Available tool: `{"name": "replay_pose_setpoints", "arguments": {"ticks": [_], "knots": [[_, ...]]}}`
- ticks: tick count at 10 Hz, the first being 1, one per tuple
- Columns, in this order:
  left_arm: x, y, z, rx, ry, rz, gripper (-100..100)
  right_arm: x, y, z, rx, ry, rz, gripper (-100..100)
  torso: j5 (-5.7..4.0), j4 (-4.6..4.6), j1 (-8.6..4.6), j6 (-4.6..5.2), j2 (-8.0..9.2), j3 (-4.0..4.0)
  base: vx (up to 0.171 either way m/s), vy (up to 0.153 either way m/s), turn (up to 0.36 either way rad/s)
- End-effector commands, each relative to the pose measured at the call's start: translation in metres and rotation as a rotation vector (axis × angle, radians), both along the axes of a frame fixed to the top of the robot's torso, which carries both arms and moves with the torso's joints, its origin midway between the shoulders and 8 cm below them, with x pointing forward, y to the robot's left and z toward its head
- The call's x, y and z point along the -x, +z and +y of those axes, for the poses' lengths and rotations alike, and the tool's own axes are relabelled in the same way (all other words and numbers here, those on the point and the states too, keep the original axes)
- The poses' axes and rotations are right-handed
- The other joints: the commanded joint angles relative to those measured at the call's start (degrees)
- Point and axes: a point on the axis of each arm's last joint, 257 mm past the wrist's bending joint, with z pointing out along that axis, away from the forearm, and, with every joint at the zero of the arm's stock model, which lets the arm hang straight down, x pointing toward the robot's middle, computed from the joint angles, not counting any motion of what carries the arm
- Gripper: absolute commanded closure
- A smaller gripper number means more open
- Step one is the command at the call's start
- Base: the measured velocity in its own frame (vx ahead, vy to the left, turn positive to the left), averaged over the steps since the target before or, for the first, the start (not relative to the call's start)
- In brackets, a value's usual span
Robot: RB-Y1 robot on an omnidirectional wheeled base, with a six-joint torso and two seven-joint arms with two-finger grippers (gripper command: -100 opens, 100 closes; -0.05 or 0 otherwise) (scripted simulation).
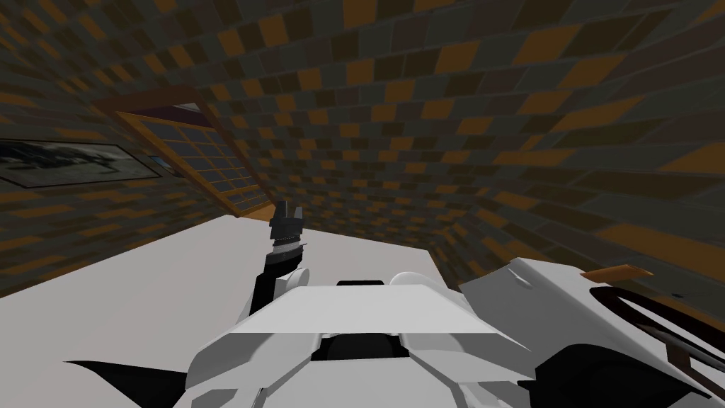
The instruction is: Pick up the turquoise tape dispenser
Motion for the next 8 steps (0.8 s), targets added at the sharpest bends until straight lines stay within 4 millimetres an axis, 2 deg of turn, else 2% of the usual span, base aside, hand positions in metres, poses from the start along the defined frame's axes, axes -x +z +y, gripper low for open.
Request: {"name": "replay_pose_setpoints", "arguments": {"ticks": [1,2,3,7,8], "knots": [[0.0000,0.0000,0.0000,0.000,0.000,0.000,0,0.0024,-0.0006,0.0007,0.000,0.000,0.002,-100,0.00,0.00,0.00,0.00,0.00,0.00,0.000,0.000,0.000],[0.0000,0.0000,0.0000,0.000,0.000,0.000,0,0.0018,-0.0006,0.0004,0.000,-0.001,0.001,-100,0.00,-0.01,0.01,0.00,-0.02,-0.01,0.000,0.000,0.000],[0.0000,0.0000,0.0000,0.000,0.000,0.000,0,0.0020,-0.0007,0.0005,0.000,0.000,0.001,100,0.01,-0.01,0.02,0.00,-0.04,-0.02,0.000,0.000,0.000],[0.0000,0.0000,0.0000,0.000,0.000,0.000,0,-0.0009,0.0071,-0.0057,0.023,0.005,0.004,100,-0.55,0.02,-0.04,0.02,-0.01,0.01,-0.001,0.000,0.003],[0.0000,0.0000,0.0000,0.000,0.000,0.000,0,-0.0009,0.0070,-0.0056,0.023,0.005,0.004,0,-0.55,0.02,-0.06,0.02,-0.01,0.01,0.000,0.000,0.000]]}}
